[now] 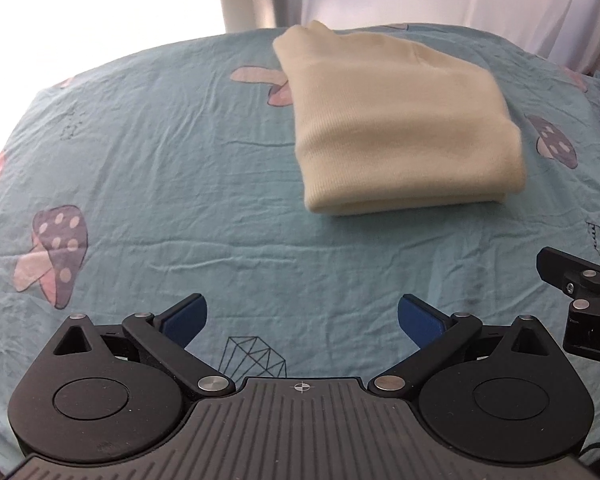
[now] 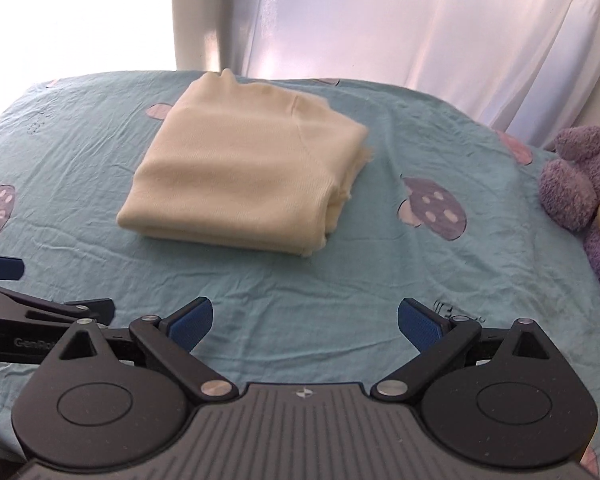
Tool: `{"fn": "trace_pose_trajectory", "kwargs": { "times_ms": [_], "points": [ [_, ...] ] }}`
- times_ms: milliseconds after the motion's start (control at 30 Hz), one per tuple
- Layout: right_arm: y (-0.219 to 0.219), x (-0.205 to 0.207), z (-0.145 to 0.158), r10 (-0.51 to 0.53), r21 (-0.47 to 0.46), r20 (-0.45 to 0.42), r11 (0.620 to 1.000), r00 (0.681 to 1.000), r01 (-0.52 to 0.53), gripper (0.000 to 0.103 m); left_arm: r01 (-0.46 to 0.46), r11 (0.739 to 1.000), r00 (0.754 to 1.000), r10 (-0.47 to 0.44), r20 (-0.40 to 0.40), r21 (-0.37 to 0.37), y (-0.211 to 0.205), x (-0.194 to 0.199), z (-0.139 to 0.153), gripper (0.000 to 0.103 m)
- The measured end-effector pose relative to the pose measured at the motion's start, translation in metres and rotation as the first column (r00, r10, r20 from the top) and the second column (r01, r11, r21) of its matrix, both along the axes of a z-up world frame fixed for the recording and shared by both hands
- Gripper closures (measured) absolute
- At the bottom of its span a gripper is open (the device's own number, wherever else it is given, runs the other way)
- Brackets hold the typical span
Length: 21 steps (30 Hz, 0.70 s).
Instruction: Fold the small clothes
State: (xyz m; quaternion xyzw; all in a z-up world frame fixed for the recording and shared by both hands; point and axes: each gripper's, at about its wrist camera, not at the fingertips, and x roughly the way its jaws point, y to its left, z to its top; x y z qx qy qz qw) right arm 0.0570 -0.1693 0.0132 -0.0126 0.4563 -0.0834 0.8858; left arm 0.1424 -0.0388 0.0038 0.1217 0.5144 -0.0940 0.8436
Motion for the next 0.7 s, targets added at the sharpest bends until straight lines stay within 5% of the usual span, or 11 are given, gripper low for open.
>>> {"fn": "trace_pose_trajectory", "kwargs": {
  "times_ms": [133,233,333,700],
  "points": [
    [-0.007,0.002,0.007,-0.001,0.074,0.058,0.997,0.998,-0.003,0.004,0.001,1.000,1.000,-0.001,0.014,0.004,-0.004,0.002,0.003,0.000],
    [-0.016,0.000,0.009,0.004,0.261,0.120,0.965,0.993,-0.036,0.004,-0.001,1.000,1.000,0.001,-0.001,-0.001,-0.005,0.006,0.001,0.000],
    [-0.019,0.007,0.001,0.006,0.389,0.056,0.921,0.998,-0.027,0.004,-0.002,1.000,1.000,0.002,0.004,0.014,-0.005,0.008,-0.002,0.000],
    [-0.006,0.014,-0.011,-0.046,0.133,-0.099,0.989,0.994,0.059,0.004,-0.016,0.999,1.000,0.015,0.015,0.052,-0.002,0.015,-0.006,0.000]
  ]
}}
